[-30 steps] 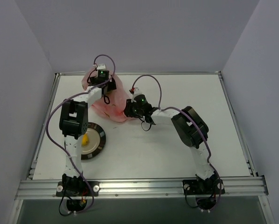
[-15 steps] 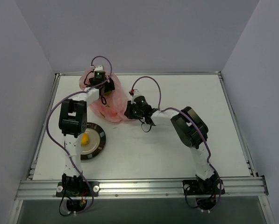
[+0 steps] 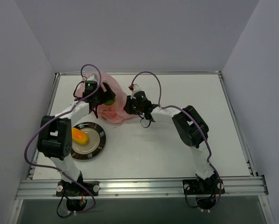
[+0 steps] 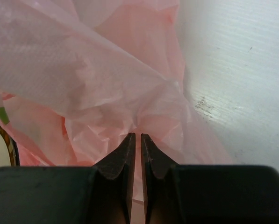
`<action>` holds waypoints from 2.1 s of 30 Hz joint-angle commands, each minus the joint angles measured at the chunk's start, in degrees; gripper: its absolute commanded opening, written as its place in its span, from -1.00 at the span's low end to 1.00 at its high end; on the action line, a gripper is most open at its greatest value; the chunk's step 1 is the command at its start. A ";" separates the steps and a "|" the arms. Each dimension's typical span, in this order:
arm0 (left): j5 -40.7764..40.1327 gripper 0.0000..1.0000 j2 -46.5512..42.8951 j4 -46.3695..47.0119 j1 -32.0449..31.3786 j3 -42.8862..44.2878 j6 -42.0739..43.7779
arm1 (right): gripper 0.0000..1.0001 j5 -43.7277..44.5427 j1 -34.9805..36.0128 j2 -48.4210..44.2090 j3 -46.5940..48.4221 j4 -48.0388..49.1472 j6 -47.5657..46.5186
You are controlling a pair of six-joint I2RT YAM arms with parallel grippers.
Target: Take the fake fruits out of the plastic bag
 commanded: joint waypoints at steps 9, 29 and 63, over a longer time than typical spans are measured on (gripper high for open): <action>9.48 -0.07 -17.76 -8.81 -0.66 -7.31 -1.43 | -0.87 -0.29 -1.83 -3.61 -0.53 0.04 -0.79; -14.50 0.02 -48.10 -27.28 -2.68 -31.91 -0.81 | -0.86 -1.17 -3.32 -9.33 -8.63 3.20 -0.70; -18.64 1.00 -39.23 -17.89 -8.92 -17.08 -1.68 | 0.42 4.37 3.79 -25.68 -19.18 -4.52 -5.00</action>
